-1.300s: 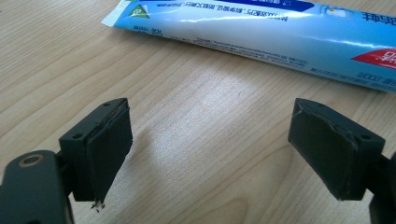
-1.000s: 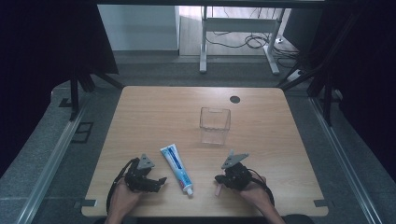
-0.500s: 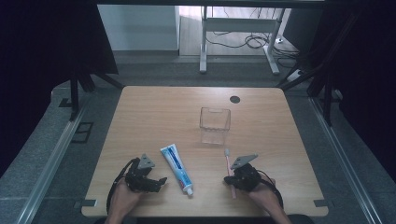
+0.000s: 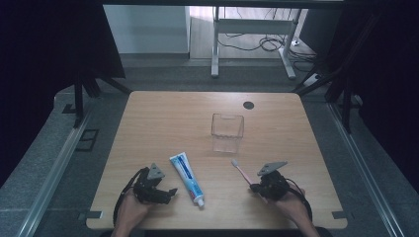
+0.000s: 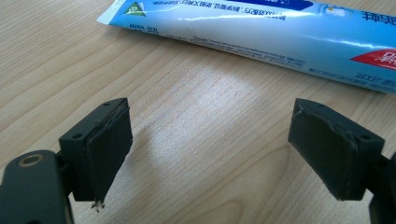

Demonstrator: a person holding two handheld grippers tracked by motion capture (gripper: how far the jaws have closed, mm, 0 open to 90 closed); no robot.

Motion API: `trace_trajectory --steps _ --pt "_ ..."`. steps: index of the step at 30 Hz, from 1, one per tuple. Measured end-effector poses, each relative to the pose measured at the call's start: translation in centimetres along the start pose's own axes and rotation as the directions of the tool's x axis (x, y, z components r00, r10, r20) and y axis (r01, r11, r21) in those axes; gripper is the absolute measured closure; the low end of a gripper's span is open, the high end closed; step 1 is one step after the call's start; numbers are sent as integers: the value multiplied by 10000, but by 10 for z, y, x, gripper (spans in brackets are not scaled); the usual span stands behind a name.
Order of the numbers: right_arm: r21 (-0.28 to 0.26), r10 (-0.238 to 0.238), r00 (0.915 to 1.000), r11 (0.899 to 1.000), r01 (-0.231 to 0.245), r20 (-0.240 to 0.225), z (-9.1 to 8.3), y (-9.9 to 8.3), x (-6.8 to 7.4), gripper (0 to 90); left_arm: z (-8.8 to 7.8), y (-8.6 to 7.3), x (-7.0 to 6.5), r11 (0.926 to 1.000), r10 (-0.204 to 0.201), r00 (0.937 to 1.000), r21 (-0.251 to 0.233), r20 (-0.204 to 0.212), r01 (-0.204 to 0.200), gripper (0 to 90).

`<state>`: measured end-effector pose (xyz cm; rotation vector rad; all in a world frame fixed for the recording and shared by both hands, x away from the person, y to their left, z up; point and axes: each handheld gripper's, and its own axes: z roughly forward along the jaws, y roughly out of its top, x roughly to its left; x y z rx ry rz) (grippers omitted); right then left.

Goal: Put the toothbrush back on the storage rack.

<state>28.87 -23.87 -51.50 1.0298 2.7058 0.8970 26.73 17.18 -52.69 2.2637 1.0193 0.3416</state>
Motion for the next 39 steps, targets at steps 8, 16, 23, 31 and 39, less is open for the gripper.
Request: trace_trajectory --steps 8,16,23,31,39 --pt "111 153 9998 9998 -153 88 -8 -3 -10 896 1 0 -1 9997 179 9998 142 -117 -177 138" --pt "1075 -193 9990 9941 149 404 -15 12 -15 804 1 0 -1 9997 206 9997 157 -126 -204 138" --pt "1870 -335 9984 9821 246 446 -13 23 -21 778 0 0 0 9999 81 9998 140 -163 -79 138" --pt "3062 -644 9973 9506 506 351 -4 45 -17 753 1 0 0 9997 141 9997 201 -176 -137 138" --pt "3853 -869 9956 9204 663 364 7 58 -14 753 1 -1 0 9996 138 9998 245 -148 -135 138"
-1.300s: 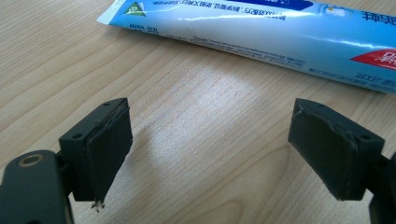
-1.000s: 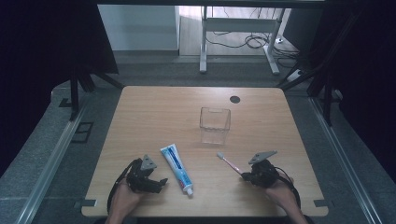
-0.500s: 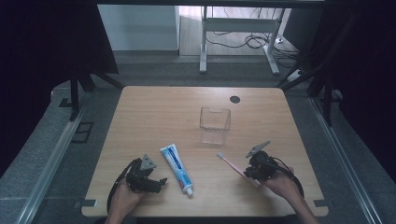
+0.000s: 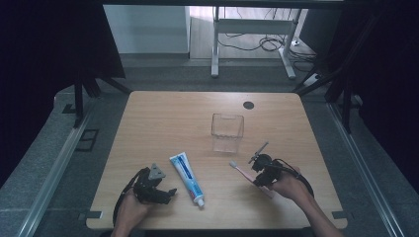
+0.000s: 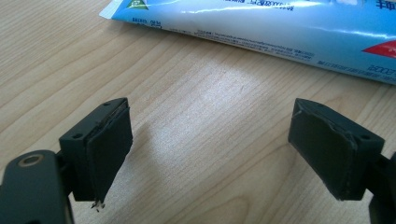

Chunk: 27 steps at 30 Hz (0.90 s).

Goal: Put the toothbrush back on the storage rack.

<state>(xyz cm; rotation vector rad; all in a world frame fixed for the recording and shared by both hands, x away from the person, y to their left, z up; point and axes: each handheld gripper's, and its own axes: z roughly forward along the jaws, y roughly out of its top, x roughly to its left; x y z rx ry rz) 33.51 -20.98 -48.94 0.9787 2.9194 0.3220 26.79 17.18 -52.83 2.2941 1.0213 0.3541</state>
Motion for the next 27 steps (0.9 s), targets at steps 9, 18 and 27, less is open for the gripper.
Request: trace_trajectory --steps 9,18,27 --pt "734 -205 9993 9971 182 314 7 17 4 758 0 0 0 10000 -3 10000 40 -5 3 138" --pt "1175 -128 9992 9930 84 372 16 26 4 770 0 0 0 10000 23 10000 45 -16 -23 139" --pt "1075 88 9996 9941 -115 263 14 25 2 789 0 0 0 10000 43 10000 58 -54 -43 139"
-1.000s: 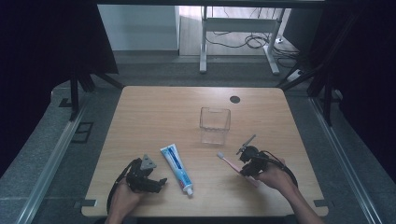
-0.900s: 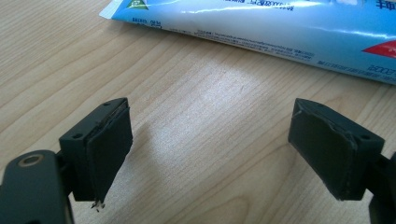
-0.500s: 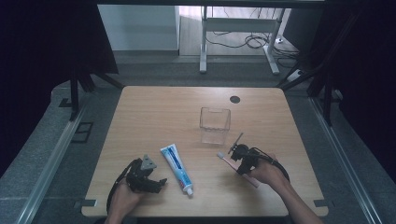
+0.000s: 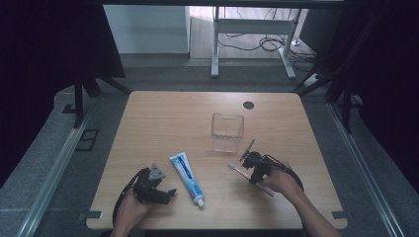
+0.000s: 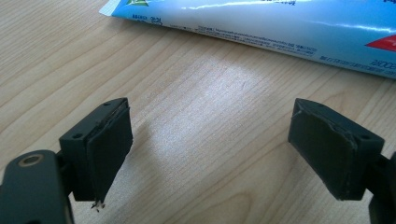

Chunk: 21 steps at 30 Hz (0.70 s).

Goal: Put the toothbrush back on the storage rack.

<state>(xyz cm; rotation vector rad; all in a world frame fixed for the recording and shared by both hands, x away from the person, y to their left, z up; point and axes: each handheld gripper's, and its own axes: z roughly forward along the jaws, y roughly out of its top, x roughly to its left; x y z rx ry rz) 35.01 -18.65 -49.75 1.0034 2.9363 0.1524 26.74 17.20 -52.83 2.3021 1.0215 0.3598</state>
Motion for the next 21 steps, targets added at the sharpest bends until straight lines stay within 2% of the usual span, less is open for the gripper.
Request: trace_trajectory --steps 5,8,13,21 --pt "-280 36 10000 9996 -38 -89 -7 -4 -1 789 0 0 0 10000 13 10000 -7 -31 -13 139" --pt "-634 30 9999 9980 -38 -128 -14 -8 -3 789 0 0 0 10000 16 10000 1 -47 -16 139" --pt "-823 144 9998 9965 -155 -142 -21 -12 -2 789 0 0 -1 10000 47 10000 -6 -64 -47 139" --pt "-1443 162 9994 9893 -203 -298 -37 -22 -5 789 -1 0 0 9999 118 9999 -102 -124 -119 139"
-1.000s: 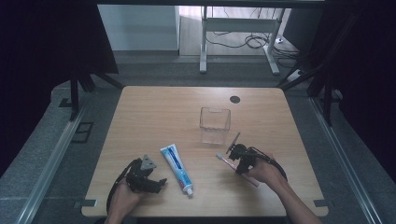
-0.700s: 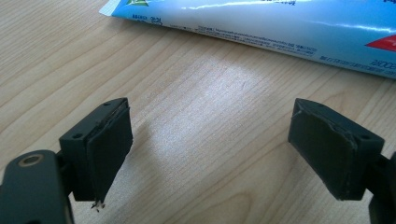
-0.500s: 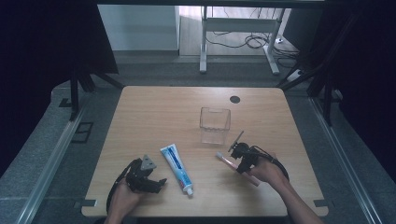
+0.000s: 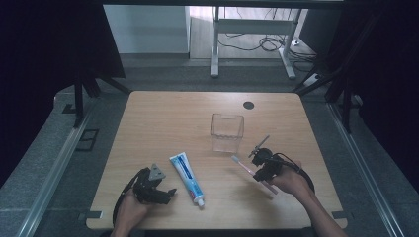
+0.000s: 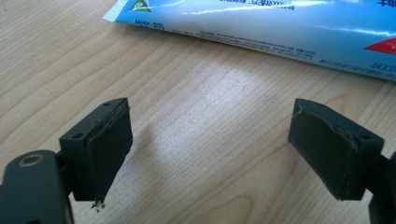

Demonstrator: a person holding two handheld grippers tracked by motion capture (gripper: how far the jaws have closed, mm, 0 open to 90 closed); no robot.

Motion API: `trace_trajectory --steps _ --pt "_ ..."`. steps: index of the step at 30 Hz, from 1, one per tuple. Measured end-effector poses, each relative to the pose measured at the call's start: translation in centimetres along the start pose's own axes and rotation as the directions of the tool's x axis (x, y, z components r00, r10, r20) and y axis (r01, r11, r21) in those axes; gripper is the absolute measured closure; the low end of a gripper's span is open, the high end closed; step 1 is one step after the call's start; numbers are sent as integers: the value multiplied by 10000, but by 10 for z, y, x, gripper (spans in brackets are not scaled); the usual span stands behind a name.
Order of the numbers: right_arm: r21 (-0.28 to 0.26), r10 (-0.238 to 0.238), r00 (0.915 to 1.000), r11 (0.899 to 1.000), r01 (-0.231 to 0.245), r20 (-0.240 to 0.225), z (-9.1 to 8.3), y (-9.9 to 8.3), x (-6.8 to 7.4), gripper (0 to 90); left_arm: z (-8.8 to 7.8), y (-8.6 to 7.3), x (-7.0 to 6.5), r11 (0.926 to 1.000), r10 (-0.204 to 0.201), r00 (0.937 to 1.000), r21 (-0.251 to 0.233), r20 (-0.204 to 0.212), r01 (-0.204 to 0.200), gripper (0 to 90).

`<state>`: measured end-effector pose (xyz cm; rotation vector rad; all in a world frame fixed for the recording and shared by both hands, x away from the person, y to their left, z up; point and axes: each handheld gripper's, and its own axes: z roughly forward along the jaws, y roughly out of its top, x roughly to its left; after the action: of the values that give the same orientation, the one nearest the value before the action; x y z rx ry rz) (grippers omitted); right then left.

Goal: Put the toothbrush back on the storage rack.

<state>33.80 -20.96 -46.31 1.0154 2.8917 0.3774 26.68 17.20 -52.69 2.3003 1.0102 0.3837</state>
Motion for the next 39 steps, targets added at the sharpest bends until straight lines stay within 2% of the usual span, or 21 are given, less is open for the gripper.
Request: trace_trajectory --steps 7,15,16,23,28,29,31,33,39 --pt "-516 31 10000 9987 -32 -22 -13 -5 -2 789 0 0 0 9999 -55 10000 -88 2 55 138" --pt "-1221 90 9999 9925 -95 -43 -27 -6 -4 790 -3 0 2 9993 -151 9999 -338 61 153 131" --pt "-1446 81 10000 9895 -81 -8 -31 -6 -5 790 -3 0 3 9992 -182 9998 -343 85 184 130" --pt "-2073 103 9999 9782 -101 -3 -45 -4 -8 790 -5 0 6 9968 -430 9988 -662 229 444 128" --pt "-2554 99 9999 9668 -91 21 -57 0 -9 790 -5 -1 6 9974 -331 9994 -640 99 337 128" --pt "-2776 101 9999 9607 -88 35 -61 2 -10 790 -5 0 6 9974 -308 9995 -653 85 313 128" --pt "-2855 121 9999 9583 -105 36 -63 3 -10 790 -6 0 6 9972 -258 9996 -707 66 262 128" --pt "-3106 119 9998 9505 -60 171 -67 7 -10 790 -6 0 5 9968 -240 9997 -767 26 241 128" --pt "-3385 169 9995 9409 -74 250 -71 14 -11 790 -7 0 5 9969 -169 9998 -774 -46 165 128"
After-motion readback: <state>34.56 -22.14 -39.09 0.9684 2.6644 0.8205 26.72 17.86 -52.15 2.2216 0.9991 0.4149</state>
